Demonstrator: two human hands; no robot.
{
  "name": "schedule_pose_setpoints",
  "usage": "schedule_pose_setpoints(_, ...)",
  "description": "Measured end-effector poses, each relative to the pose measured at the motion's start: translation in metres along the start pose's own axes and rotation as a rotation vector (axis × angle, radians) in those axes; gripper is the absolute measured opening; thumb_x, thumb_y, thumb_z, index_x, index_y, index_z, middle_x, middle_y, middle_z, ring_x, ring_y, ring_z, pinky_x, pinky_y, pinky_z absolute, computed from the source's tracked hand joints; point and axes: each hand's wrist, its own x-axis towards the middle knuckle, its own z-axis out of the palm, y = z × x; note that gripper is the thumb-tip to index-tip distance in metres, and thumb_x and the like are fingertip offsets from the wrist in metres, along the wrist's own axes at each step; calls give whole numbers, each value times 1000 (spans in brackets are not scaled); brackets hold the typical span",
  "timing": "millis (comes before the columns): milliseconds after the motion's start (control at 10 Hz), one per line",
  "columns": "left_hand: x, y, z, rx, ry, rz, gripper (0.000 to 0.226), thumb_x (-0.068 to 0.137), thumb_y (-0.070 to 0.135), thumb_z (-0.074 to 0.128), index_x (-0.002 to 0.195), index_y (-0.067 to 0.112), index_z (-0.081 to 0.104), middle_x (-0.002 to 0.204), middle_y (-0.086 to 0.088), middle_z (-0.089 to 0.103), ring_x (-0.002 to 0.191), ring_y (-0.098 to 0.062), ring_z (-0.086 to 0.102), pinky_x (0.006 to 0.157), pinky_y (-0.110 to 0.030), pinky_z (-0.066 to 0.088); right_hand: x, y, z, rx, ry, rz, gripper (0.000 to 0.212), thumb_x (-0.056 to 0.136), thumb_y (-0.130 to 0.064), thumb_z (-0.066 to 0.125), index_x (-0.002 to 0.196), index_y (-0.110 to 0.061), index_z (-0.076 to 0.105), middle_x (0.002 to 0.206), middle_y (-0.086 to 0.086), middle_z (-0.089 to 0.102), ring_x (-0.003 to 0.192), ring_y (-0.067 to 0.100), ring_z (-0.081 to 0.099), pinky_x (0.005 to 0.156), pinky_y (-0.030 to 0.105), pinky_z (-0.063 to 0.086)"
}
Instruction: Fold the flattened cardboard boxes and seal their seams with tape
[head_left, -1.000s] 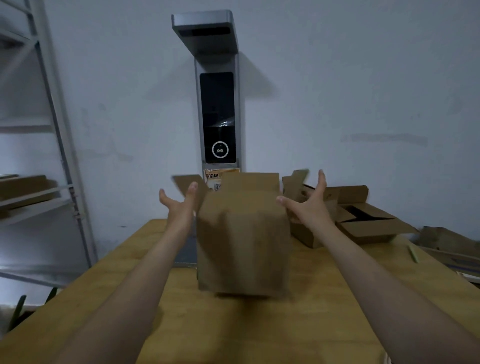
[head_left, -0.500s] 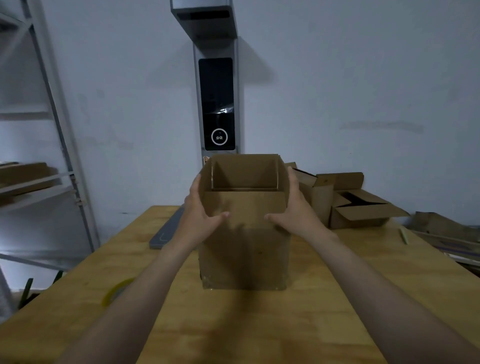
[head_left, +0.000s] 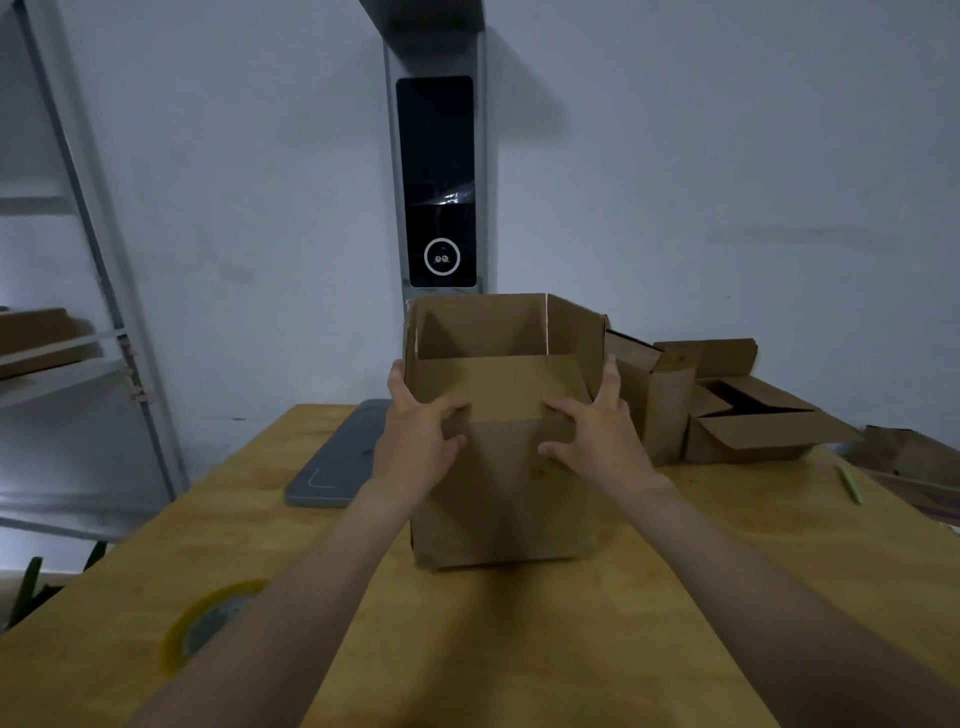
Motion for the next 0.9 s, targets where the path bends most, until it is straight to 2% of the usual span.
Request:
schedule_pose_setpoints(100, 41, -20, 18, 1, 1, -28, 45, 92, 24, 76, 133, 37, 64, 167, -3, -5, 133, -35, 53, 103, -37, 50, 38, 1, 22, 14, -10, -15, 66, 87, -41, 79, 147, -37, 52, 163, 0, -27, 147, 39, 24, 118, 45, 33)
schedule_pose_setpoints(300, 113, -70, 61, 81, 37, -23, 43, 98, 22, 69, 138, 36, 61, 162, -11, 8, 129, -41, 52, 107, -47, 50, 104, 11, 82, 31, -6, -92, 69, 91, -45, 73, 152, -34, 43, 163, 1, -29, 152, 42, 15, 120, 46, 29)
schedule_pose_setpoints(400, 144, -93, 80, 193, 31, -28, 47, 103, 17, 59, 145, 35, 54, 161, -18, 8, 127, -45, 49, 107, -51, 49, 135, 11, 102, 50, -77, -106, 74, 91, -46, 72, 155, -33, 37, 163, -2, -30, 152, 40, 18, 122, 46, 30)
schedule_pose_setpoints(500, 172, -104, 94, 259, -29, 0, 55, 104, 11, 52, 152, 37, 45, 161, -22, 5, 130, -48, 44, 108, -54, 47, 166, 13, 107, 67, -143, -97, 78, 91, -46, 73, 157, -32, 34, 163, -4, -29, 150, 38, 26, 119, 47, 35)
schedule_pose_setpoints(600, 186, -103, 100, 277, -103, -48, 58, 105, 18, 54, 156, 39, 37, 165, -22, -9, 140, -50, 34, 112, -54, 42, 185, 21, 105, 54, -217, -82, 83, 89, -47, 74, 158, -33, 30, 164, -6, -28, 148, 39, 29, 118, 48, 36)
schedule_pose_setpoints(700, 189, -98, 103, 343, -147, -66, 68, 103, 28, 59, 159, 42, 23, 166, -20, -22, 150, -50, 18, 115, -58, 36, 189, 32, 102, 25, -234, -66, 88, 87, -50, 75, 159, -35, 25, 164, -4, -29, 150, 44, 20, 120, 50, 33)
schedule_pose_setpoints(800, 178, -95, 100, 446, -190, -98, 75, 103, 35, 58, 161, 44, 12, 165, -23, -24, 152, -51, 10, 117, -62, 31, 172, 32, 91, -42, -273, -5, 87, 88, -50, 74, 159, -39, 24, 164, 1, -30, 149, 50, 15, 120, 53, 30)
schedule_pose_setpoints(900, 162, -84, 85, 408, -212, -130, 74, 101, 41, 60, 160, 45, 15, 166, -21, -22, 153, -52, 3, 117, -68, 26, 155, 25, 65, -62, -280, 61, 86, 88, -49, 75, 158, -40, 25, 165, 4, -29, 149, 51, 11, 119, 54, 29)
